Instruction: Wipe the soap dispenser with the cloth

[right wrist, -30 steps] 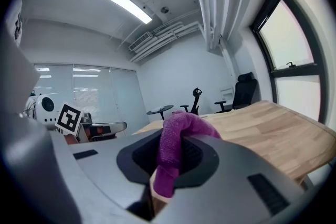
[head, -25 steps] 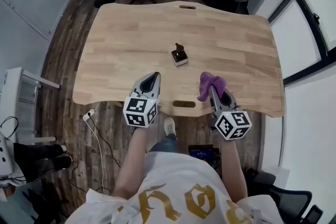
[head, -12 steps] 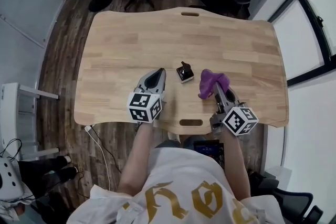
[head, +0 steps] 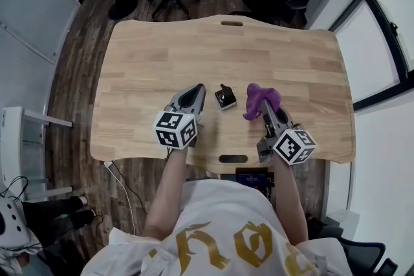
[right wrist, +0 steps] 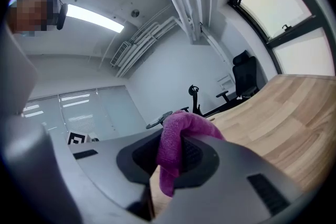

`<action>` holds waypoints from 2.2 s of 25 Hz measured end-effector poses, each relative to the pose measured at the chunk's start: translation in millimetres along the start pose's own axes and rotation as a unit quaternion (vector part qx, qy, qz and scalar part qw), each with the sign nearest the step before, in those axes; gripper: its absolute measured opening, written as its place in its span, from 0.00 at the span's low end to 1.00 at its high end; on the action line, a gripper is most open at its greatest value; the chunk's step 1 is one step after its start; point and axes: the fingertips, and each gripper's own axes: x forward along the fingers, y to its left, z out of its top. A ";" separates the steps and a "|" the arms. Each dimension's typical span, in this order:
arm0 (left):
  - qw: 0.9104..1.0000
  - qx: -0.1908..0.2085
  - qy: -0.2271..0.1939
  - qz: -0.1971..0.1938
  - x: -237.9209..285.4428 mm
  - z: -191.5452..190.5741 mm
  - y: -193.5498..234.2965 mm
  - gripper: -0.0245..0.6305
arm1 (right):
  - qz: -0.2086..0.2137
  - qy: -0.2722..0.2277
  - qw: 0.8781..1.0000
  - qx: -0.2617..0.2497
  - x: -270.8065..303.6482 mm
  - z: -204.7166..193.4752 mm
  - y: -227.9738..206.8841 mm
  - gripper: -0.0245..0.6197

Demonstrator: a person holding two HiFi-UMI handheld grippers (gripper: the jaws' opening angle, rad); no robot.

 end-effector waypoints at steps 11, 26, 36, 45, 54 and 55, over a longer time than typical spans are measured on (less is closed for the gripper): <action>1.000 -0.003 0.002 0.023 21.8 -6.7 15.9 0.05 | 0.016 0.029 0.999 -0.009 27.4 -5.5 -11.4 0.10; 0.998 -0.014 0.062 0.010 46.7 -62.4 25.0 0.05 | 0.016 0.074 0.997 -0.005 50.4 -30.6 -30.7 0.10; 0.991 0.025 0.116 -0.055 63.4 -105.2 6.1 0.29 | 0.022 0.094 0.995 -0.001 61.1 -43.4 -37.9 0.10; 0.981 0.064 0.165 -0.082 75.7 -143.6 2.7 0.43 | 0.019 0.114 0.993 -0.001 66.6 -52.3 -42.2 0.10; 0.967 0.119 0.200 -0.100 85.8 -171.1 -1.6 0.48 | 0.011 0.143 0.990 0.007 78.2 -73.2 -56.6 0.10; 0.965 0.125 0.206 -0.100 87.3 -174.8 -1.8 0.49 | 0.010 0.146 0.989 0.009 78.4 -75.3 -58.6 0.10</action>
